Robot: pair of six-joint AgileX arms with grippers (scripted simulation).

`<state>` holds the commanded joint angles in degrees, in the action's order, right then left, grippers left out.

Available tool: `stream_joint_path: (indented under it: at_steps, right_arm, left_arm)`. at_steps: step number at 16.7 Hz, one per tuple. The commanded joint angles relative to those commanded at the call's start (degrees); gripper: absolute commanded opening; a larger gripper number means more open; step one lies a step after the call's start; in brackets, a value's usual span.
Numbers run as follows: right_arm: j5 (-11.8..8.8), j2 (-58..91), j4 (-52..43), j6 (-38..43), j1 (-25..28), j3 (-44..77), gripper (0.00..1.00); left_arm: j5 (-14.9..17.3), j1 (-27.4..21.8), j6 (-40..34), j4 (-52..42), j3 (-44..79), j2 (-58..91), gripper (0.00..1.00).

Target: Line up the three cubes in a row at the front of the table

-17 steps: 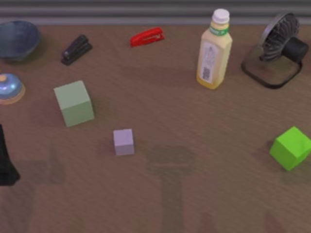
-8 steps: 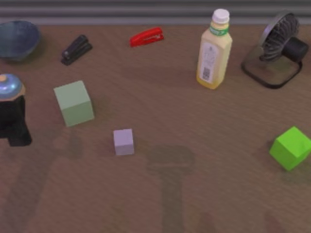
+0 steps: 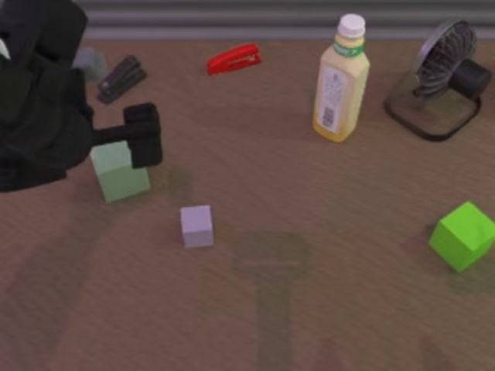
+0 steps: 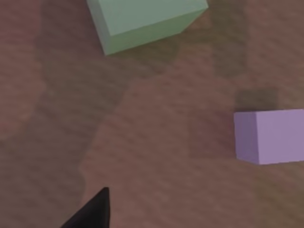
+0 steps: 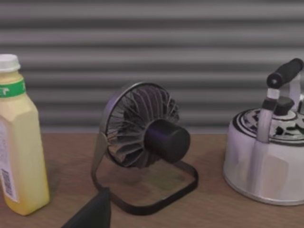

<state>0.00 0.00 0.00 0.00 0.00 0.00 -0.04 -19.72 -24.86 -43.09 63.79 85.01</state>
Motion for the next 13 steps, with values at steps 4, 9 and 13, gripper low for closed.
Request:
stream_joint_path:
  at_steps: [4,9,13]
  right_arm:
    - [0.0,0.0,0.0,0.0,0.0,0.0,1.0]
    - [0.0,0.0,0.0,0.0,0.0,0.0,1.0]
    - [0.0,0.0,0.0,0.0,0.0,0.0,1.0]
  left_arm:
    - [0.09,-4.78,-6.0,-10.21,15.31,19.83,1.0]
    - [0.17,-8.68,-10.96,-17.82,28.88,35.0,1.0]
    - [0.19,-9.49,-11.98,-19.24,31.77,38.21,1.0]
